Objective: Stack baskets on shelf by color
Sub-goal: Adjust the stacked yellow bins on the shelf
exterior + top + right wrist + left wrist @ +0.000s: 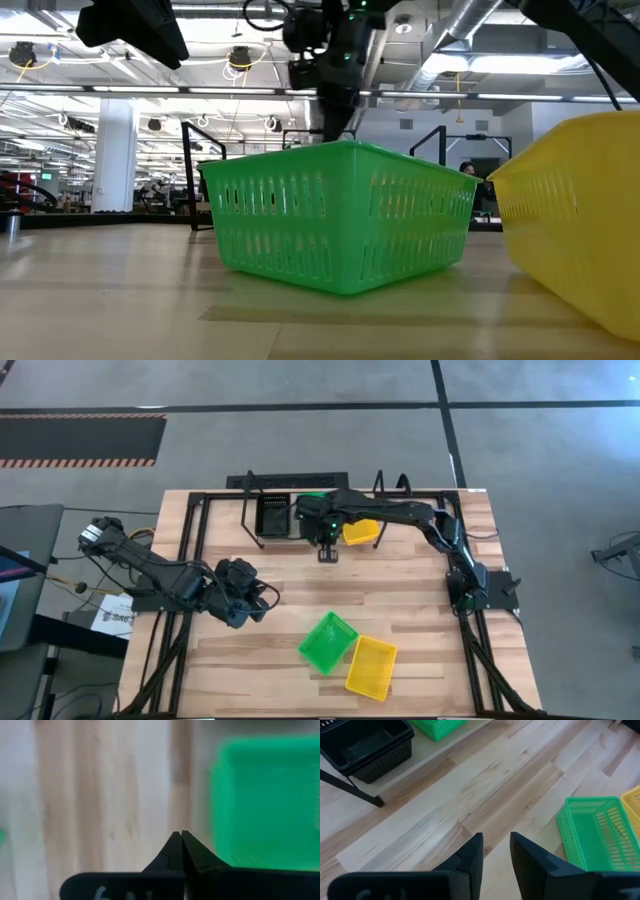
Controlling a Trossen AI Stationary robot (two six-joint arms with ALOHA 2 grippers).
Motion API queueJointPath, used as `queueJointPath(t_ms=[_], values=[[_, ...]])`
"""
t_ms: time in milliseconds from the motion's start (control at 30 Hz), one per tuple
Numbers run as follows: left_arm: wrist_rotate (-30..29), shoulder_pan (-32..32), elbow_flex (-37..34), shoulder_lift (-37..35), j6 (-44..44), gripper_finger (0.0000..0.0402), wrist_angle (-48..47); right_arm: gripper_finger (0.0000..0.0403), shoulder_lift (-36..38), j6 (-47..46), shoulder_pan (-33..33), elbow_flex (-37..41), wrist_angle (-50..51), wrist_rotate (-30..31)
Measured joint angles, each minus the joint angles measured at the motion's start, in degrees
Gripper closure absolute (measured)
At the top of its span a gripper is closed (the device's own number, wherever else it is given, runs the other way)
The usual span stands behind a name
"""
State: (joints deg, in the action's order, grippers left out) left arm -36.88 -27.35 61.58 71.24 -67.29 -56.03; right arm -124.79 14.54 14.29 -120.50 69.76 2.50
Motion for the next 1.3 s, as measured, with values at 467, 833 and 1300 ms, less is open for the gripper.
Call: queueJointPath(t_ms=[467,833,1300], values=[[0.0,0.0,0.0,0.0,0.2,0.0318,0.0,0.0403,1.2,-7.5,-0.4,0.0,18.1,2.6],[0.1,0.0,0.0,0.0,0.6,0.0318,-0.8,0.0403,13.9,-13.4,-2.6,18.9,8.4,1.9],[0.1,0.0,0.0,0.0,0.2,0.0318,-1.1,0.0403,20.1,-8.8,0.7,39.6,-12.7,-2.3]])
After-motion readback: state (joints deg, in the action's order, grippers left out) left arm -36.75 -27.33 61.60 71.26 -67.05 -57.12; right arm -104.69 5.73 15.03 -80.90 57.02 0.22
